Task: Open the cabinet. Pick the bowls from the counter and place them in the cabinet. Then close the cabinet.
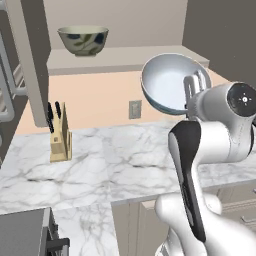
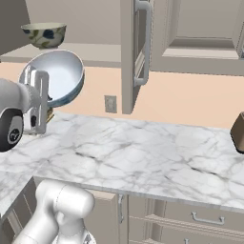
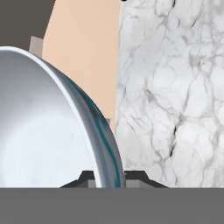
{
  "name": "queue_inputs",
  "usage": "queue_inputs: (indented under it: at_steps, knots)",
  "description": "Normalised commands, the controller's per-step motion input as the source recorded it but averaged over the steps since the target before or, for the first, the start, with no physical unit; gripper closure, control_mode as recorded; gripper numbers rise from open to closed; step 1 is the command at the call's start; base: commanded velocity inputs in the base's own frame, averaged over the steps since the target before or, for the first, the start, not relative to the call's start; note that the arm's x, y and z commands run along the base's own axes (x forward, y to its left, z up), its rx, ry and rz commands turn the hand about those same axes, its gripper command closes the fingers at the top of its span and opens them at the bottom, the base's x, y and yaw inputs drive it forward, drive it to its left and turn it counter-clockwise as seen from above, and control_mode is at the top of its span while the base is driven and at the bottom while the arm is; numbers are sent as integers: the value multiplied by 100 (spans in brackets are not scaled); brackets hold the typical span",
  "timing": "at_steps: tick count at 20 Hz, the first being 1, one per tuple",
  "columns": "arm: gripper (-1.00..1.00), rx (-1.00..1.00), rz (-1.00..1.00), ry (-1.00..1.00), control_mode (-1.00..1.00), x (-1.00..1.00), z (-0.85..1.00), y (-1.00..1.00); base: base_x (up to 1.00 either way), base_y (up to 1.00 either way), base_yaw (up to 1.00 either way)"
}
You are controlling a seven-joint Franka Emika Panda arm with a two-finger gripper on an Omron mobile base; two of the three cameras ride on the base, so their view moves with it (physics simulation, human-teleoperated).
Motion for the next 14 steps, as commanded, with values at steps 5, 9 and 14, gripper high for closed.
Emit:
queue_inputs:
  at_steps: [5, 9, 14]
  knots:
    - [100, -1, 0, 0, -100, -1, 77, 3, 0, 0, 0]
    - [100, -6, 0, -2, -100, 0, 65, 14, 0, 0, 0]
    - [100, -7, -1, -6, -100, 7, 43, 25, 0, 0, 0]
